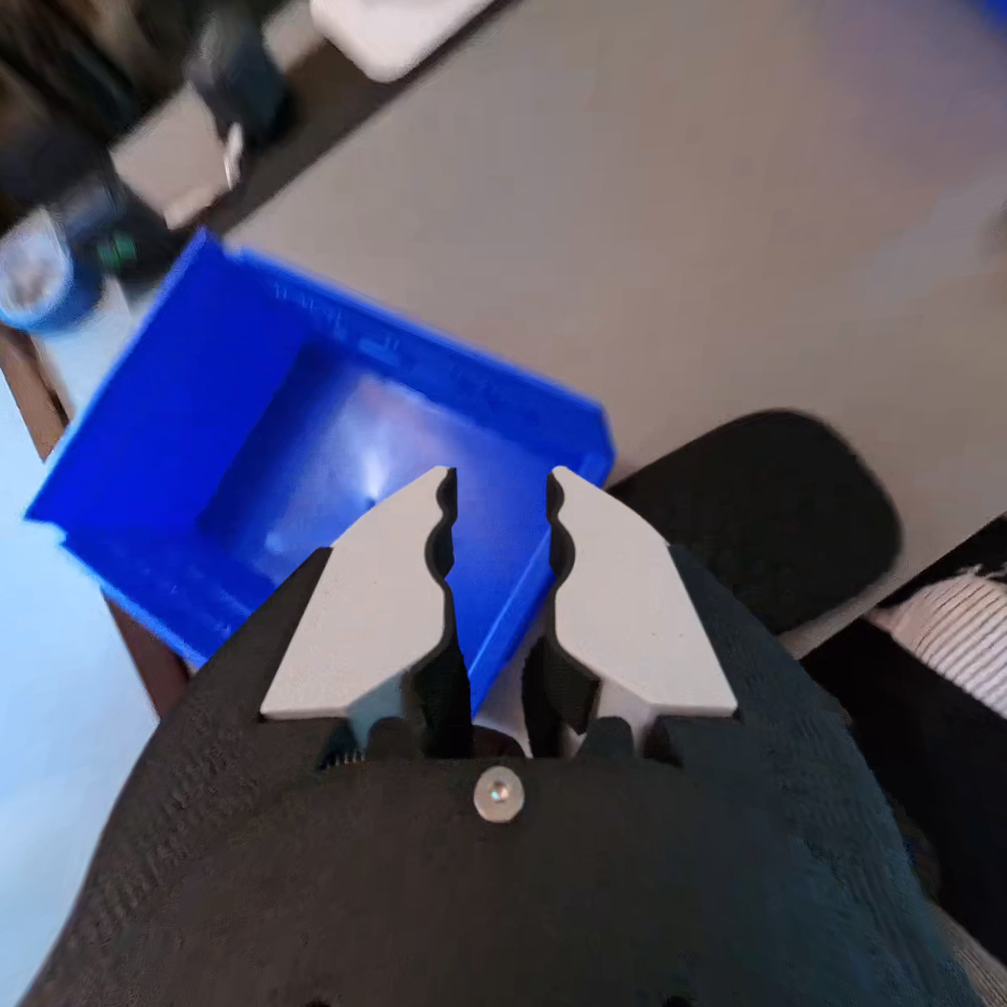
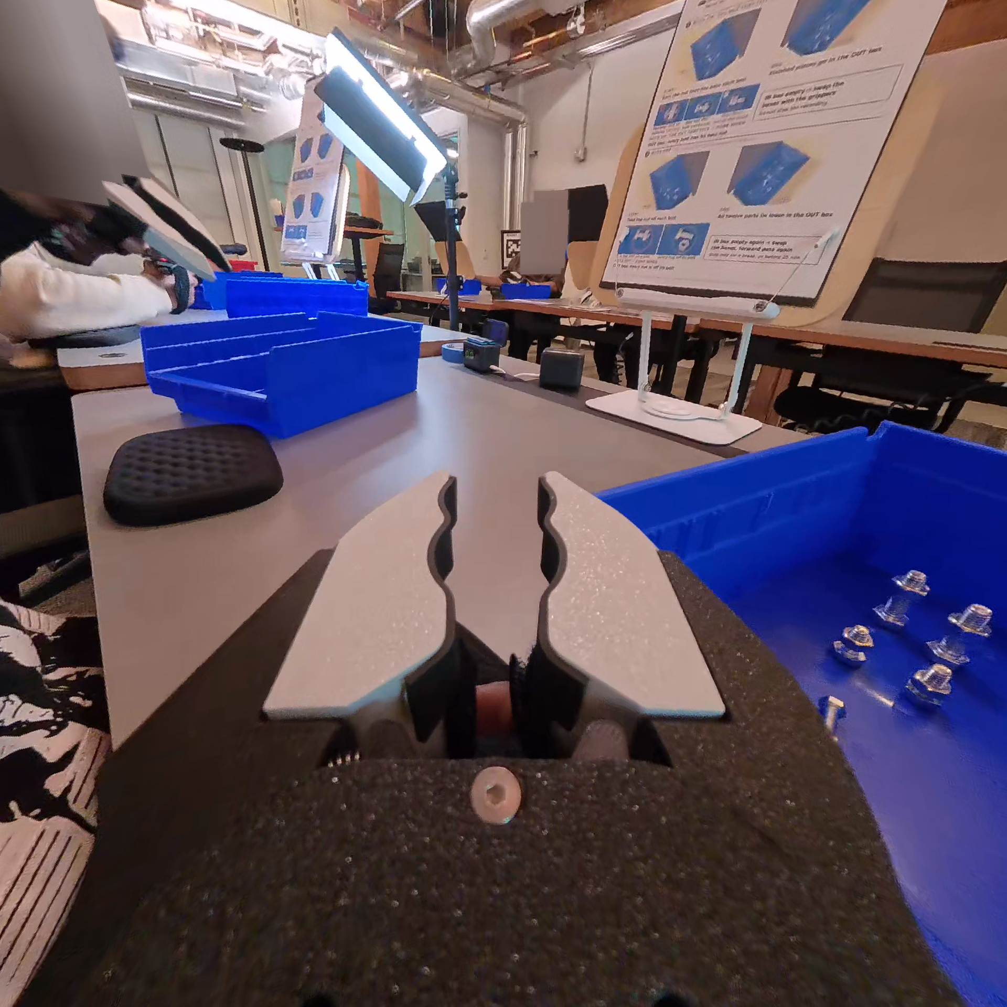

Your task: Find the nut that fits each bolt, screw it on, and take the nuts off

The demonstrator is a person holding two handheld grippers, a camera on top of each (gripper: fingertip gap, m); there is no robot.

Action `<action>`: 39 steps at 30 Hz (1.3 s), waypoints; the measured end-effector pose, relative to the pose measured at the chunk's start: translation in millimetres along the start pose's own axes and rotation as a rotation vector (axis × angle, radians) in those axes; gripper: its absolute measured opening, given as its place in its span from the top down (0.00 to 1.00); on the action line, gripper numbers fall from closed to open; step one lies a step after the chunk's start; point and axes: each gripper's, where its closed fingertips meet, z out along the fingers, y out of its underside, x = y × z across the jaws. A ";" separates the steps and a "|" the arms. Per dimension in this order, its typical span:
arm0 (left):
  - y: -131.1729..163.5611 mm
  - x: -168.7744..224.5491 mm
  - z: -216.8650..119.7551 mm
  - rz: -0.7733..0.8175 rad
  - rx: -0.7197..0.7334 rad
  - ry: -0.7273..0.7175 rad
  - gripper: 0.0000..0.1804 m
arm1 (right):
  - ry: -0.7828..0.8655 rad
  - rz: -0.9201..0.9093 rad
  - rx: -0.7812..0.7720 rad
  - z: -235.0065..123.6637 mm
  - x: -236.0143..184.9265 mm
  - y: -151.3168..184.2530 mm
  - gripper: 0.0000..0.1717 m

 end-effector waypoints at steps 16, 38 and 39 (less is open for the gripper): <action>95.9 -93.0 98.4 -0.206 -0.604 0.062 0.88 | 0.008 0.059 0.096 -8.9 7.0 -9.3 0.85; -65.4 58.4 26.1 0.423 -0.325 0.203 0.97 | 0.003 0.052 0.067 -4.3 6.1 -5.0 0.85; -69.6 77.2 31.2 0.479 -0.326 0.221 0.97 | 0.001 0.050 0.065 -4.0 5.4 -4.8 0.85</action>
